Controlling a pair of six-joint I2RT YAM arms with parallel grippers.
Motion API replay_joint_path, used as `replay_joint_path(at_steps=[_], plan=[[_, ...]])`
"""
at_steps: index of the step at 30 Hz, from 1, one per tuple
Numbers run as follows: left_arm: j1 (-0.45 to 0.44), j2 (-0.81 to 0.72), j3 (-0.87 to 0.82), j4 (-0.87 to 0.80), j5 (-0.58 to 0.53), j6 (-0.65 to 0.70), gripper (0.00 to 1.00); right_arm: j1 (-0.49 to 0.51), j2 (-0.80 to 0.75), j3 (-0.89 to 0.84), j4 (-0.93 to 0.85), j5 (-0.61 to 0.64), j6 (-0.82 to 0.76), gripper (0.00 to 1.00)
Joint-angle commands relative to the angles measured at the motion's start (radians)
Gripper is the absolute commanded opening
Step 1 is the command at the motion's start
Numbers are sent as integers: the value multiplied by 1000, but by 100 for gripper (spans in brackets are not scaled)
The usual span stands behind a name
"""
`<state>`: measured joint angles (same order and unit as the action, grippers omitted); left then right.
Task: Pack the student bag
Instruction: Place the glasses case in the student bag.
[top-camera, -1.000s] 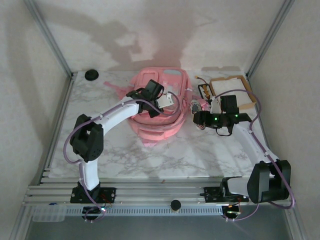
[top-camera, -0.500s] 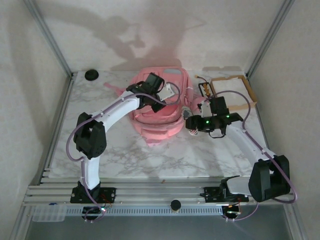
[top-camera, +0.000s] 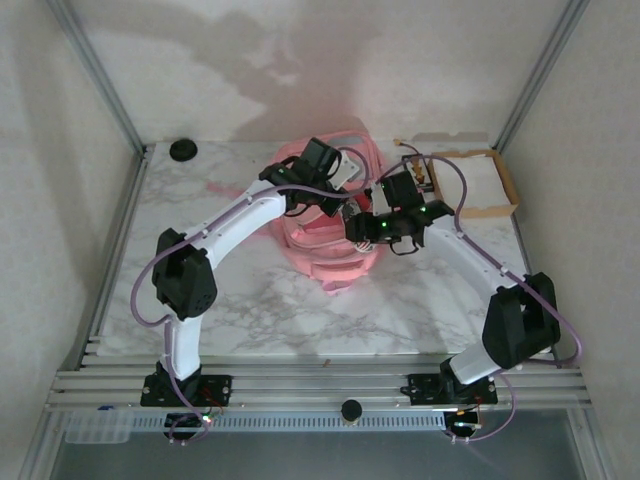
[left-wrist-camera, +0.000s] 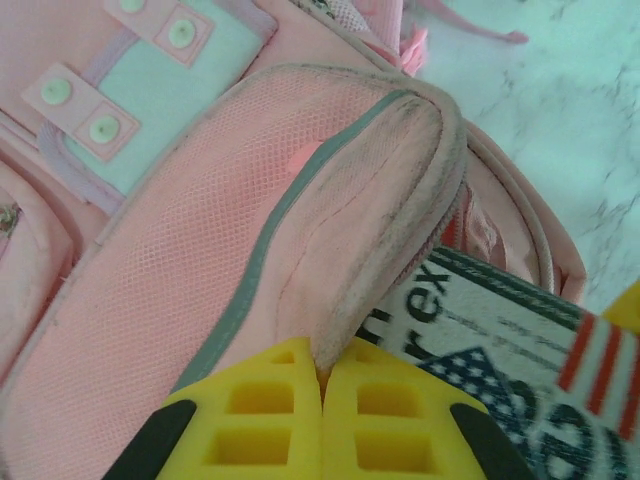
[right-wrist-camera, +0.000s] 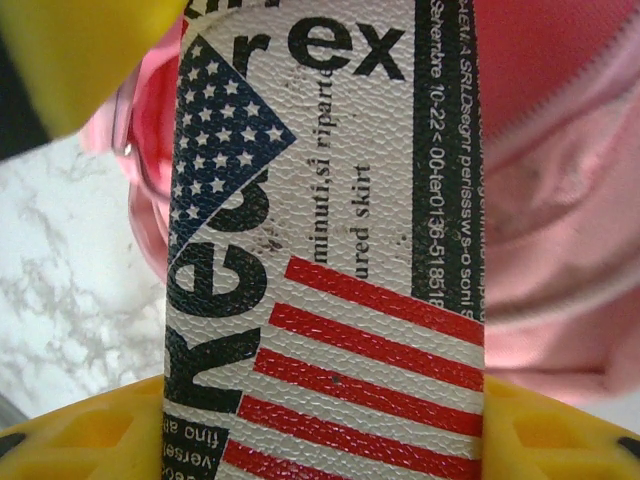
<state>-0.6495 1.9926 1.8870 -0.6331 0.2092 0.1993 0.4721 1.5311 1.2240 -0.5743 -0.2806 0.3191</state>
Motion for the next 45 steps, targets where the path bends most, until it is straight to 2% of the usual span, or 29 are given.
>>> replay_joint_path(at_steps=[1, 2, 3, 5, 8, 11, 13, 17, 19, 23, 25, 26, 28, 31, 34, 37, 41, 43, 45], plan=[[-3, -11, 47, 95, 34, -129, 0, -5, 113, 61, -11, 106, 2, 27], [-2, -20, 33, 116, 47, -153, 0, -10, 132, 58, 30, 104, 22, 32], [-4, -27, 15, 135, 58, -170, 0, -13, 139, 53, 86, 78, 46, 41], [-2, -41, -34, 184, 66, -213, 0, -10, 123, 34, 234, -33, 111, 49], [-1, -43, -66, 213, 59, -270, 0, -16, 66, -36, 378, -196, 230, 71], [-1, -38, -73, 222, 61, -309, 0, -57, 6, -140, 411, -331, 284, 79], [0, -34, -72, 218, 54, -330, 0, -76, 2, -188, 361, -332, 267, 82], [1, -45, -77, 236, 59, -351, 0, -68, 2, -315, 468, -410, 327, 72], [1, -49, -79, 243, 58, -366, 0, -44, 43, -257, 392, -355, 293, 74], [1, -44, -82, 237, 61, -383, 0, -47, 82, -255, 609, -456, 452, 66], [1, -48, -98, 243, 67, -392, 0, -45, 107, -236, 649, -493, 495, 63], [1, -55, -111, 251, 63, -396, 0, -45, 103, -230, 640, -493, 500, 63], [2, -65, -123, 255, 50, -396, 0, -45, 70, -234, 584, -460, 485, 70], [4, -66, -115, 241, 42, -387, 0, -61, 7, -254, 479, -383, 430, 72], [5, -63, -120, 255, 41, -392, 0, -71, 16, -269, 573, -432, 485, 60], [5, -55, -114, 257, 48, -402, 0, -38, 37, -221, 565, -423, 503, 60], [5, -60, -118, 260, 38, -400, 0, -58, 85, -258, 618, -402, 547, 59], [7, -58, -111, 256, 39, -406, 0, -56, 117, -256, 707, -399, 596, 52], [5, -60, -111, 258, 46, -412, 0, -48, 150, -215, 723, -373, 607, 51]])
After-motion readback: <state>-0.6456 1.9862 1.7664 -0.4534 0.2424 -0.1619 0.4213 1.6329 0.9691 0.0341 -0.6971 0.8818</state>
